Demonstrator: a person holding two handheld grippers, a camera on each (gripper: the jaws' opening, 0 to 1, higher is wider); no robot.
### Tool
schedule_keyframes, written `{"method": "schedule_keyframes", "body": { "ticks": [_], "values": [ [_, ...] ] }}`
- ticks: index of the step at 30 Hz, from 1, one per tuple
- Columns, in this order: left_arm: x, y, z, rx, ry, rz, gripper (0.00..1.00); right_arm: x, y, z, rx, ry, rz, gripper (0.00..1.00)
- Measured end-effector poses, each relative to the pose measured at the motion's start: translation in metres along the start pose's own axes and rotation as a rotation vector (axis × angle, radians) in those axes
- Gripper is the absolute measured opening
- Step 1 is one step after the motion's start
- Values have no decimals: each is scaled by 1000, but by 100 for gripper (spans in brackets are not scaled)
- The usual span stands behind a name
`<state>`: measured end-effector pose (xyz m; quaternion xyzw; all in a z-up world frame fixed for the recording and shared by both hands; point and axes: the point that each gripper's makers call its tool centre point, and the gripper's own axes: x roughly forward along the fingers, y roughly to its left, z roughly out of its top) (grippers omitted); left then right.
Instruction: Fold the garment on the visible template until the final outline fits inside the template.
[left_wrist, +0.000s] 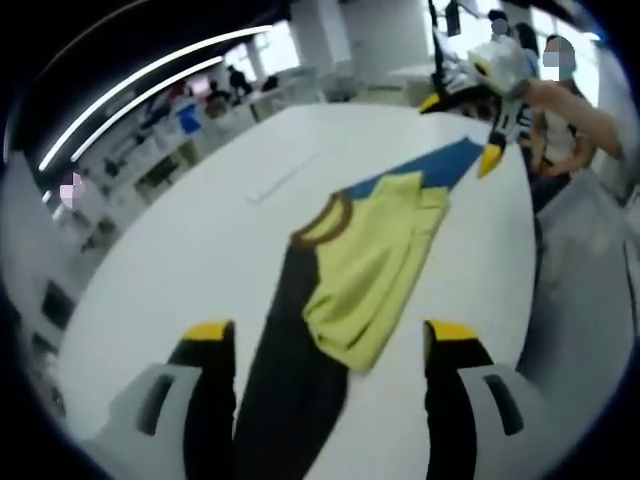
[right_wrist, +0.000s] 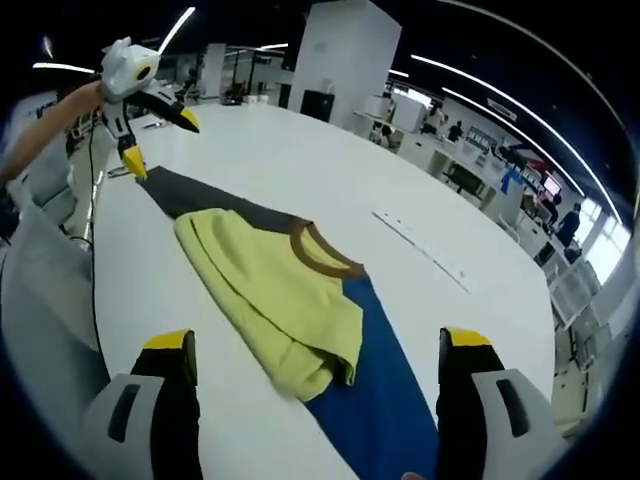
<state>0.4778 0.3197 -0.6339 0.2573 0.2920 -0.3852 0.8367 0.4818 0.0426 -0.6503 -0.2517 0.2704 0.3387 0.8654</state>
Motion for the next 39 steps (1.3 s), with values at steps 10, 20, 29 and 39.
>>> {"method": "schedule_keyframes", "body": {
  "ticks": [10,20,29,39],
  "values": [
    [-17,-31,-8,-25,-24,-43,89,-31,18,0,4,-30,9,100],
    [-33,-43,-13,-34,-25,-34,97,-56,27,-1,5,-51,-6,100],
    [-44,-52,-8,-99,-70,-8,100,-71,37,0,15,-84,-14,100],
    [-46,-58,-14,-138,-87,-27,100,-79,43,-10,25,-63,-21,100]
  ]
}}
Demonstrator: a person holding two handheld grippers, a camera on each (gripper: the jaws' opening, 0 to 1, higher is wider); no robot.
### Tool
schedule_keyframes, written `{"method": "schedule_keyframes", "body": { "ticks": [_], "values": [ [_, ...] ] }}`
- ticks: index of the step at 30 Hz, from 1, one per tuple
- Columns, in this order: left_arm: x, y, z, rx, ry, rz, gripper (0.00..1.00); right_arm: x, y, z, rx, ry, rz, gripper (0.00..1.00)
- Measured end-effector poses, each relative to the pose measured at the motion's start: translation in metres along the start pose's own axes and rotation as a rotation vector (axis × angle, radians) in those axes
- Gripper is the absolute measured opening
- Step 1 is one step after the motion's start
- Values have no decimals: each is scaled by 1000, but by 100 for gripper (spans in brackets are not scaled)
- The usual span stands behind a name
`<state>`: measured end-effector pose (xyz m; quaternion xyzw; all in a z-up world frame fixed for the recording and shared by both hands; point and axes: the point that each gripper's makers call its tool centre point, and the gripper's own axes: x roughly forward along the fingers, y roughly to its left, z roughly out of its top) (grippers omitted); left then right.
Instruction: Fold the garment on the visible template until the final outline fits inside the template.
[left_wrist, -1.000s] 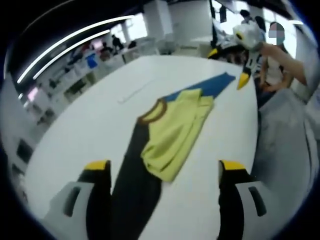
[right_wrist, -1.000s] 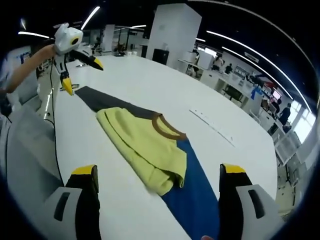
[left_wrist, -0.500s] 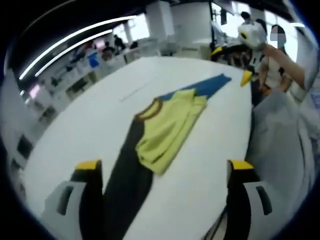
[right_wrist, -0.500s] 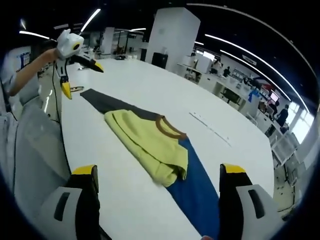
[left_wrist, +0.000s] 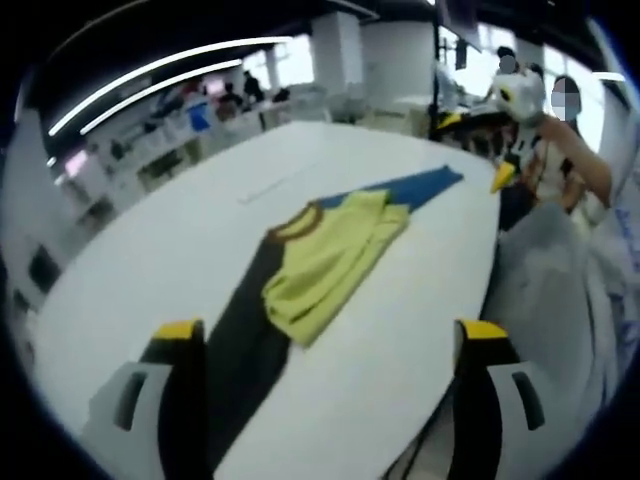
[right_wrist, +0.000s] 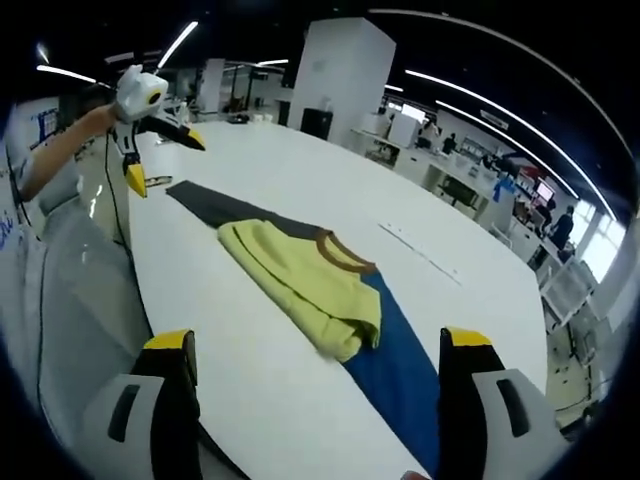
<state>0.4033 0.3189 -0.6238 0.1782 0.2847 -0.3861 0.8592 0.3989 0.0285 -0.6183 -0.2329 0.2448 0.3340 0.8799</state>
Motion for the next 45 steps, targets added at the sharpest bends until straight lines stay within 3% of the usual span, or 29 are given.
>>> {"method": "schedule_keyframes", "body": {
  "ticks": [11,21,24,26,41,45],
  "values": [
    [4,5,0,-6,-7,4,99,-1,-6,-4,1,9,-20,100],
    [11,10,-2,-17,-9,-20,91,3,-10,-9,12,19,-14,100],
    [14,6,1,-18,-20,-53,81,5,-17,-9,26,7,-23,100],
    [17,7,2,-10,-24,-49,79,8,-19,-9,32,7,-26,99],
    [50,22,-5,14,48,-62,54,35,-30,-19,22,43,-20,89],
    [61,29,-7,50,71,-41,41,43,-37,-26,34,56,-26,85]
  ]
}}
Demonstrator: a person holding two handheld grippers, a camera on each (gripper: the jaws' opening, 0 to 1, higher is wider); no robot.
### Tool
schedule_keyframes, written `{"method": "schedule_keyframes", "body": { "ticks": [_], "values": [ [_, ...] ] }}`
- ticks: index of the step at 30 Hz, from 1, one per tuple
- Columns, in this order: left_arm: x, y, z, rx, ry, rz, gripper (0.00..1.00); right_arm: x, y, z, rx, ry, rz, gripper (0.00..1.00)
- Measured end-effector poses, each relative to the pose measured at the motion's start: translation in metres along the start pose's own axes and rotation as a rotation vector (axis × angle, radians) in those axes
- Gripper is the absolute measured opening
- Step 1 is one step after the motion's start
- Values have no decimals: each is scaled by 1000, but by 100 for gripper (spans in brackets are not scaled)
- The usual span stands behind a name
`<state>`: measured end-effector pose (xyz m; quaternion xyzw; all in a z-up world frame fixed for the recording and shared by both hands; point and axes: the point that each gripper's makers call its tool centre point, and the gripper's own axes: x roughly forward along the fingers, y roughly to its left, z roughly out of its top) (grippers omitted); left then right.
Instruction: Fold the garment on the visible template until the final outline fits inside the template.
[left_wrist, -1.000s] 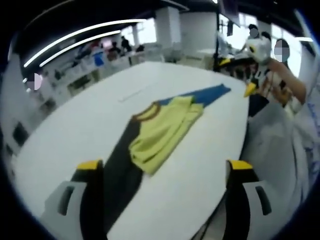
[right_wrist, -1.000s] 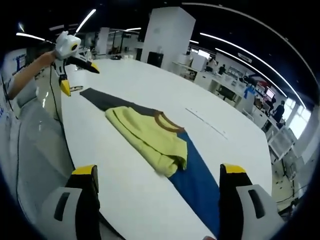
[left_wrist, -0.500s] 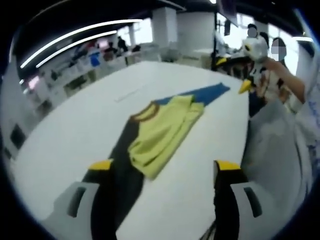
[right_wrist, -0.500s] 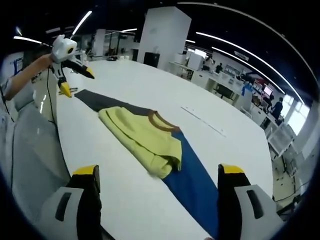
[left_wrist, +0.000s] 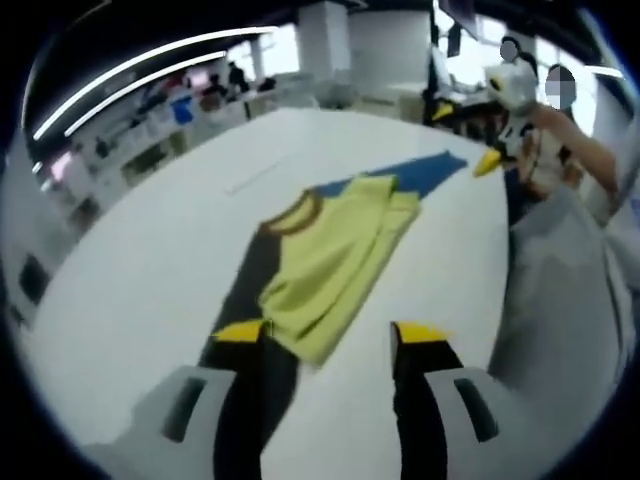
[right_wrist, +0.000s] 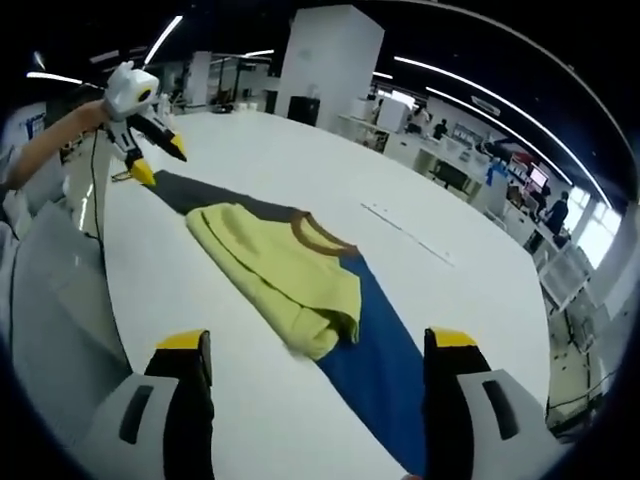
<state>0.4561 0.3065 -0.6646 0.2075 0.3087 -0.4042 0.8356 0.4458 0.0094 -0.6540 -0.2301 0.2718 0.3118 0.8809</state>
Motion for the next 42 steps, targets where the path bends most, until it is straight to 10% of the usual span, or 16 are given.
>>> {"method": "schedule_keyframes", "body": {
  "ticks": [13,42],
  "values": [
    [31,6,-13,-19,50,4,19,14,-9,-9,29,1,6,77],
    [75,19,-52,7,151,51,16,37,-14,-17,188,-50,37,62]
  ]
}}
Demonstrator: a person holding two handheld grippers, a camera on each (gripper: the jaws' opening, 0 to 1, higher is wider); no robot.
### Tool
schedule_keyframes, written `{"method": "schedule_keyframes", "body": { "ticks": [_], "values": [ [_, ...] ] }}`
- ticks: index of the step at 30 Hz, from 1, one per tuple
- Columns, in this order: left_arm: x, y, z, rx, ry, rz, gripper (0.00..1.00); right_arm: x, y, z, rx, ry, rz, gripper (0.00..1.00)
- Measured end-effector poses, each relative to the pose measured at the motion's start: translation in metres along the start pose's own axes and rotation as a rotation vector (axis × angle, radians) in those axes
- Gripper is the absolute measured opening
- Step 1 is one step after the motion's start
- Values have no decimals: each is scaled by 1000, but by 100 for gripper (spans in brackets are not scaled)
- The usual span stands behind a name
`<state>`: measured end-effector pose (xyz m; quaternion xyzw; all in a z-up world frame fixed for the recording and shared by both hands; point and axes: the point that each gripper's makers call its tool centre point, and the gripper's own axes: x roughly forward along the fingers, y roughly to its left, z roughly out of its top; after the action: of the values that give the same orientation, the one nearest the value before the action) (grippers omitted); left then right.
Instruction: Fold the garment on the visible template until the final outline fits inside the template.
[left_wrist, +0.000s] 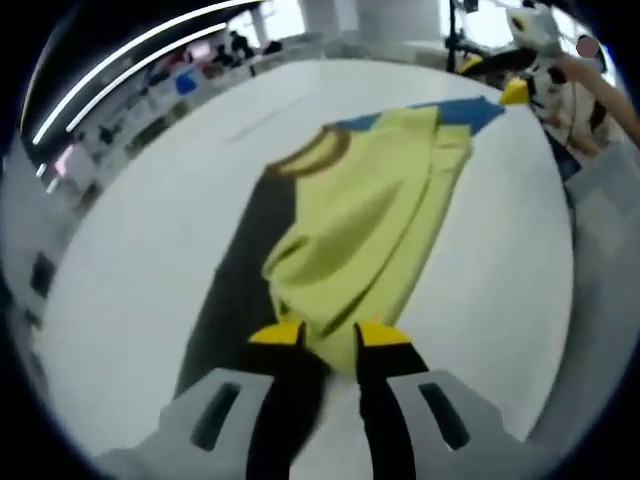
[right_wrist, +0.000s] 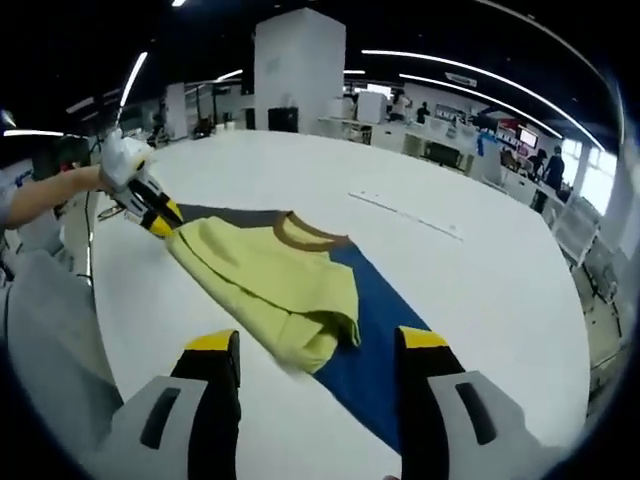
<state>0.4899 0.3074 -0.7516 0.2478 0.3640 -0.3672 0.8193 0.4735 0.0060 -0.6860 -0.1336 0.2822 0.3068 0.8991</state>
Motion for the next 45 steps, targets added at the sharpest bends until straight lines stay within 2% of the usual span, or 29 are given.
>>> {"method": "schedule_keyframes", "body": {
  "ticks": [3,4,8,14,19,27,30,33,38,42,45],
  "values": [
    [3,2,-4,11,15,15,16,4,3,2,63,-18,27,61],
    [3,3,-4,9,13,15,16,9,-3,4,83,-32,35,60],
    [4,0,-2,4,3,9,16,15,-10,-1,98,-26,17,54],
    [11,1,-7,1,24,5,17,24,-6,-9,98,-1,33,52],
    [14,2,-6,-6,8,21,15,31,-4,-15,116,8,37,50],
    [11,8,-4,-27,-5,25,2,43,-7,-26,137,28,33,46],
    [11,9,-4,-35,-4,24,0,50,-6,-30,153,35,38,46],
    [11,8,-4,-32,-6,26,0,55,-8,-34,147,49,28,46],
    [8,6,-1,-44,-14,19,0,64,-19,-40,119,59,-29,46],
    [5,10,6,-72,-58,33,0,72,-28,-44,121,60,-67,37],
    [3,12,7,-65,-60,42,0,76,-34,-47,127,67,-86,30]
  ]
}}
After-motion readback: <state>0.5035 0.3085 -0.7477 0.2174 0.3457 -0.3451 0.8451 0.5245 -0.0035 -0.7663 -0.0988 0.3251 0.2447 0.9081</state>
